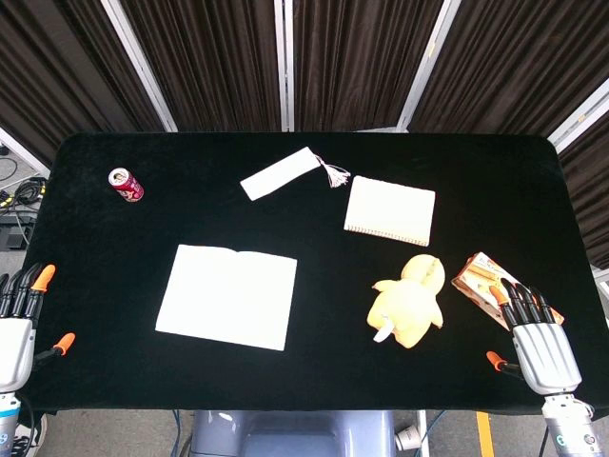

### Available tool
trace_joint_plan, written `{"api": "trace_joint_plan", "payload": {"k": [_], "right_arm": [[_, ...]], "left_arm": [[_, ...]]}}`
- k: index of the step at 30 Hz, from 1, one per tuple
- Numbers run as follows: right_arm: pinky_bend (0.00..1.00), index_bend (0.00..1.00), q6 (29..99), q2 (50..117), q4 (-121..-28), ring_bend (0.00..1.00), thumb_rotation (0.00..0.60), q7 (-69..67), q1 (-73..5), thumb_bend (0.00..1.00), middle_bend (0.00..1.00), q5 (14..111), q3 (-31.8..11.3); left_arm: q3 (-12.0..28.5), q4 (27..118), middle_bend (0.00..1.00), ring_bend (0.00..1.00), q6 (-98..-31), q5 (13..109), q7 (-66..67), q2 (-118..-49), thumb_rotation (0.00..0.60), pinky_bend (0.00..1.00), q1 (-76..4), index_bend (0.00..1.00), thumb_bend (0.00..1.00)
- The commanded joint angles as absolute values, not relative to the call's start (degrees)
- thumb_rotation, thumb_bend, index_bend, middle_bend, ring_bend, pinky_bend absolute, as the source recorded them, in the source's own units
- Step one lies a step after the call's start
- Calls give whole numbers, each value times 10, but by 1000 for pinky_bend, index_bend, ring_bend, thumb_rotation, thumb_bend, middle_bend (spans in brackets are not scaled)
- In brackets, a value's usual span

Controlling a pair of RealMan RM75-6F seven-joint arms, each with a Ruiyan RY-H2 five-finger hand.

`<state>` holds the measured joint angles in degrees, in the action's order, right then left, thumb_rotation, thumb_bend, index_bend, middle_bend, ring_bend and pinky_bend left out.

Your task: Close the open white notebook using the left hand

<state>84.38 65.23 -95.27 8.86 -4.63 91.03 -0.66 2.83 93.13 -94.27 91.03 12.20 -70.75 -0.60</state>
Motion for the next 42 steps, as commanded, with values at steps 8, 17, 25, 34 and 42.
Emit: {"api": "trace_joint_plan", "payload": {"k": [8,17,25,34,42], "right_arm": [[0,42,845,651,-952,0,600,85,-45,34,0,911,-6],[0,41,844,651,-953,0,600,87,-46,35,0,908,-8],[0,41,846,648,-953,0,600,81,-44,34,0,910,-6],[0,41,853,645,-958,0,600,74,-42,35,0,912,-8],[0,41,856,641,-959,0,600,65,-41,35,0,912,-9]], "left_arm": [[26,932,0,0,-942,911,123,-708,600,0,-6,0,108],[24,927,0,0,-922,905,122,-711,600,0,-13,0,109],[10,904,0,0,-867,899,148,-727,600,0,-32,0,109],[-9,860,0,0,-791,916,215,-781,600,0,-75,0,127],[0,832,0,0,-751,909,266,-837,600,0,-106,0,128]]}}
